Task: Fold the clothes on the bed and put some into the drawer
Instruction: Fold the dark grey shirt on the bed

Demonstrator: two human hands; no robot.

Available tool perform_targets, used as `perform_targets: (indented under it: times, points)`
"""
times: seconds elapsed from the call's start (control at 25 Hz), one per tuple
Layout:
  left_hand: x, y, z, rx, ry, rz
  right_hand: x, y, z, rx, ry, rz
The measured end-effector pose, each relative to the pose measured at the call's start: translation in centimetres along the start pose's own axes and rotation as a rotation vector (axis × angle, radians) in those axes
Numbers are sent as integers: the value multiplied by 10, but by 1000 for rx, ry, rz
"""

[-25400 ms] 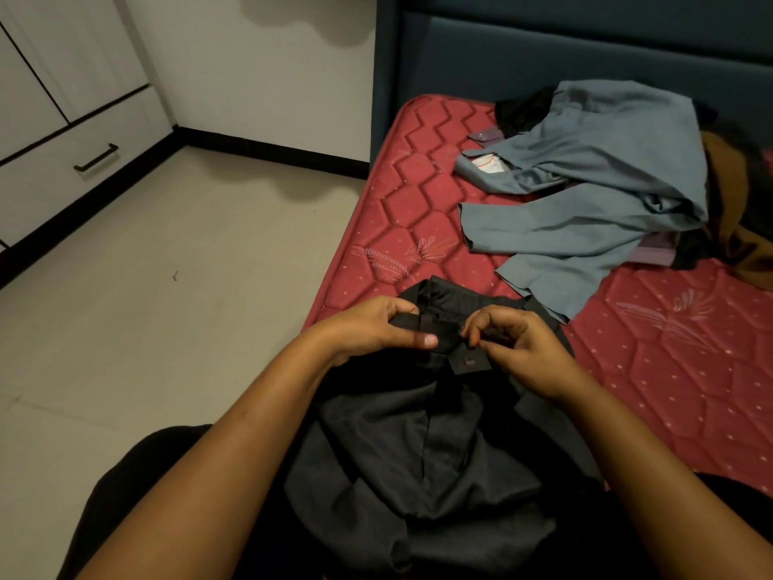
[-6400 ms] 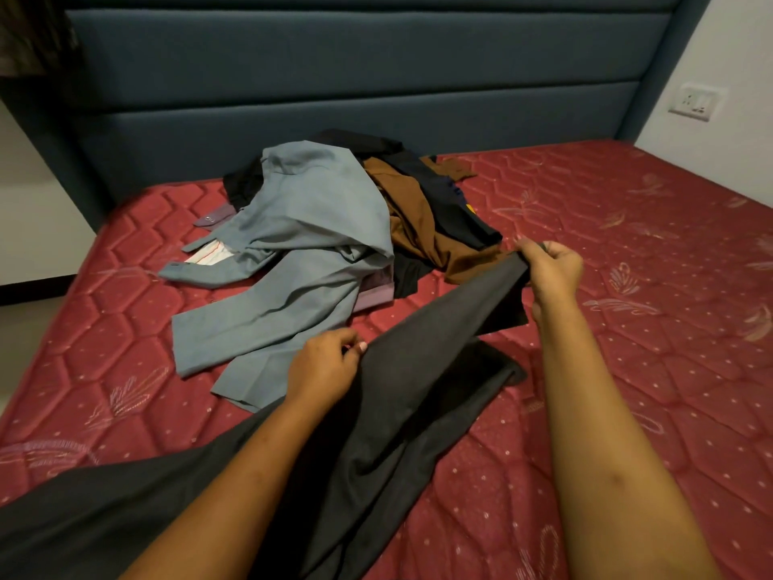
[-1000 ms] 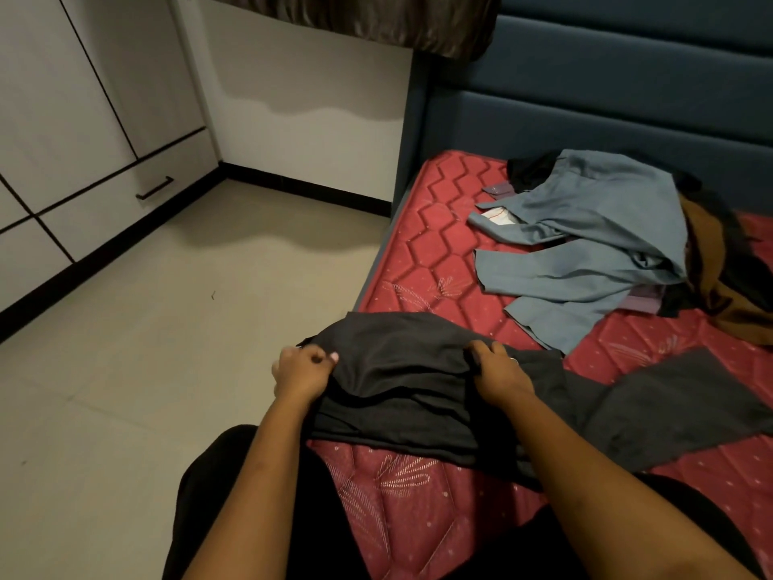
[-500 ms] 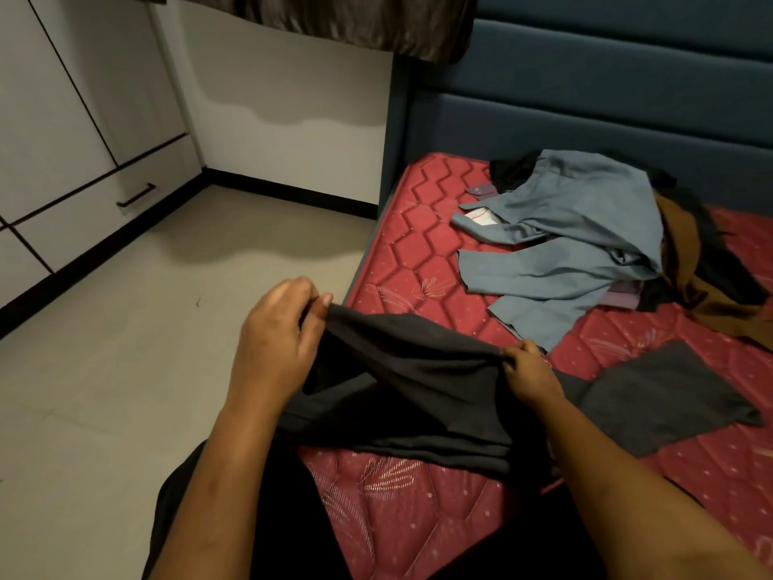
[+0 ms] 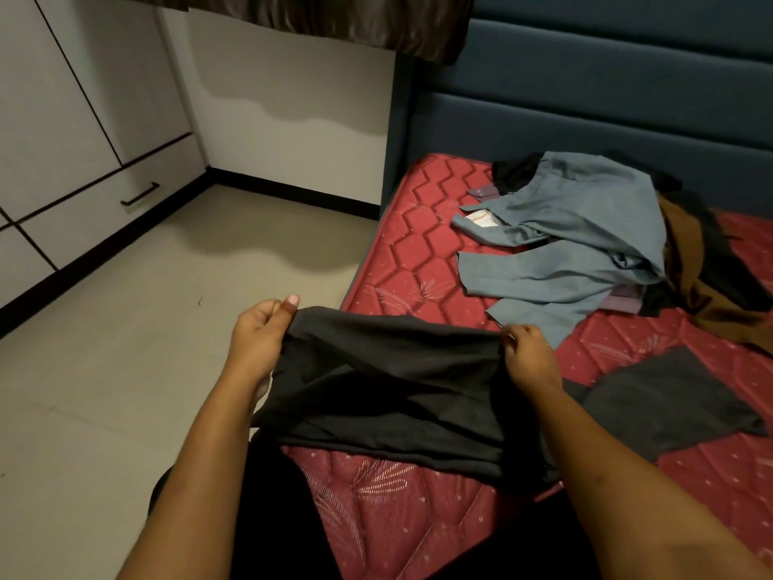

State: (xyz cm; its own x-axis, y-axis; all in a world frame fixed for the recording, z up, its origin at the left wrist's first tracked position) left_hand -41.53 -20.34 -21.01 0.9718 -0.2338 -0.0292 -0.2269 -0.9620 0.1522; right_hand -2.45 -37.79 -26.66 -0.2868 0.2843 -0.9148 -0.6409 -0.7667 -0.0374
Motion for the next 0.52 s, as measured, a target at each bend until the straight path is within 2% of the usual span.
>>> perform_targets:
  times: [0.04, 0.08, 0.16, 0.2, 0.28, 0.36, 0.44, 0.52]
  points:
    - [-2, -7, 13, -32, -33, -1, 7, 5, 6, -13, 44, 2]
    - [-7, -12, 21, -3, -211, -34, 11, 13, 15, -47, 88, -15]
    - [-12, -13, 13, 199, -691, -162, 23, 36, 38, -197, 153, -85]
    - [-10, -10, 6, 279, -783, -203, 32, 50, 50, -289, 174, -91]
    - [-7, -6, 2, 293, -650, -212, 54, 72, 71, -443, 193, -34]
    - [-4, -11, 17, 133, -267, -149, 79, 85, 83, -496, 205, 100]
    - [-2, -10, 40, -31, -48, -70, 103, 87, 84, -454, 232, 289]
    - [14, -3, 70, -261, 90, 113, 112, 81, 78, -384, 240, 446]
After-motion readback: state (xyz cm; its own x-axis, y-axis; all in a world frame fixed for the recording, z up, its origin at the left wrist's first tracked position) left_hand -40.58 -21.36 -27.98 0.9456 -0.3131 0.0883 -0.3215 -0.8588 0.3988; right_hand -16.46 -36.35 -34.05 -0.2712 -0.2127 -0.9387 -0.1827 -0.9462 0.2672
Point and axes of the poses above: each hand's wrist, its own y-axis away from the middle knuckle, its own x-axis out of the palm, z = x × y, the point moved 10 cm from there along -y, towards the middle knuckle, and after that the axes turned 3 degrees about -x, right-handed, at the moved point
